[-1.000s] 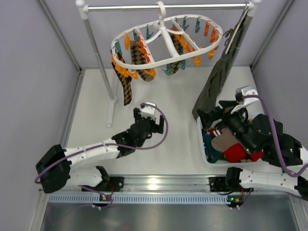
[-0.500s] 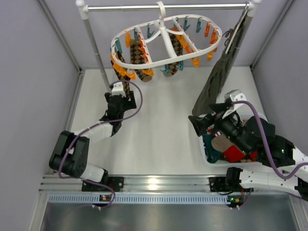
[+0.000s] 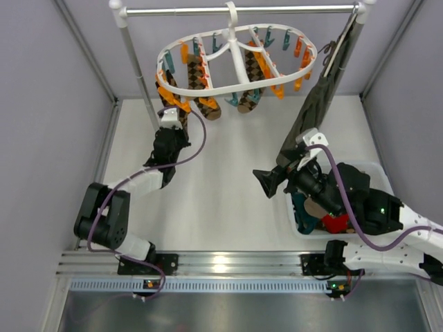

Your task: Remove the socks clipped to the hanger

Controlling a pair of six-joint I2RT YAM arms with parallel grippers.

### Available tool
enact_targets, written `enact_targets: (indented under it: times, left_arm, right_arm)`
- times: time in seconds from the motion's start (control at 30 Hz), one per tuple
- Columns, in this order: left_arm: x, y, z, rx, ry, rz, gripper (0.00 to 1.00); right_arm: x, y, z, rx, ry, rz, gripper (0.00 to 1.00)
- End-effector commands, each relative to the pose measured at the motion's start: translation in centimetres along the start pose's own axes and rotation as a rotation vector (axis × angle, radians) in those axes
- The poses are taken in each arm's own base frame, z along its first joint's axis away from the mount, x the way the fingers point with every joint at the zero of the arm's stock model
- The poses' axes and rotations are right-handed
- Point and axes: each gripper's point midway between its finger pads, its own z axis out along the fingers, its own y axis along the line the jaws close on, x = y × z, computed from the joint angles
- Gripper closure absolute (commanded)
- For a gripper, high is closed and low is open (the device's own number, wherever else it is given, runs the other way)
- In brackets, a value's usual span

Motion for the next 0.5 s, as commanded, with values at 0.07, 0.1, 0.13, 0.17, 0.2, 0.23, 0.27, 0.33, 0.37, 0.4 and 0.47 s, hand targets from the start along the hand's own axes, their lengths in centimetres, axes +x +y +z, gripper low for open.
enact_targets:
  times: [0.07, 0.1, 0.13, 0.17, 0.2, 0.23, 0.27, 0.33, 0.37, 0.4, 0.47]
  left_arm:
    - [-4.7, -3.2, -5.6, -0.035, -0.180, -0.087, 1.00]
    - [-4.9, -3.9, -6.9, -0.029, -0.184, -0.073, 1.00]
    - [-4.7, -4.6, -7.6, -0.034, -0.181, -0.064, 1.00]
    - [-4.4, -6.0, -8.7, -0.040, -0.177, -0.051, 1.00]
    - [-4.5, -6.6, -9.5, -0.048, -0.175, -0.038, 1.00]
    - [-4.4, -7.0, -10.4, -0.047, -0.166, -0.023, 1.00]
    - [-4.4, -8.1, -11.5, -0.053, -0.170, -0.020, 1.00]
    - [-4.9, -9.1, -13.1, -0.043, -0.181, 0.008, 1.00]
    - [-4.7, -10.8, -14.4, -0.013, -0.182, 0.018, 1.00]
    - [-4.7, -10.8, -15.2, -0.041, -0.185, 0.053, 1.00]
    - [-4.7, -13.0, -17.1, -0.006, -0.187, 0.076, 1.00]
  right_arm:
    - [-5.5, 2.0, 0.2, -0.083, -0.188, 0.140, 0.00]
    - [-6.5, 2.2, 0.1, -0.092, -0.203, 0.155, 0.01]
    - [-6.2, 2.8, 0.6, -0.104, -0.177, 0.146, 0.00]
    - [-6.1, 3.1, 0.9, -0.112, -0.161, 0.142, 0.01]
    - [-7.1, 3.3, 0.8, -0.120, -0.167, 0.146, 0.01]
    - [-6.7, 3.8, 1.2, -0.128, -0.140, 0.135, 0.01]
    - [-6.9, 4.1, 1.3, -0.143, -0.138, 0.135, 0.01]
    - [-7.3, 4.6, 1.4, -0.162, -0.141, 0.144, 0.01]
    - [-7.4, 4.9, 1.4, -0.176, -0.137, 0.143, 0.01]
    - [-8.3, 4.8, 1.2, -0.175, -0.146, 0.155, 0.01]
    - [-8.2, 5.0, 1.3, -0.173, -0.124, 0.150, 0.01]
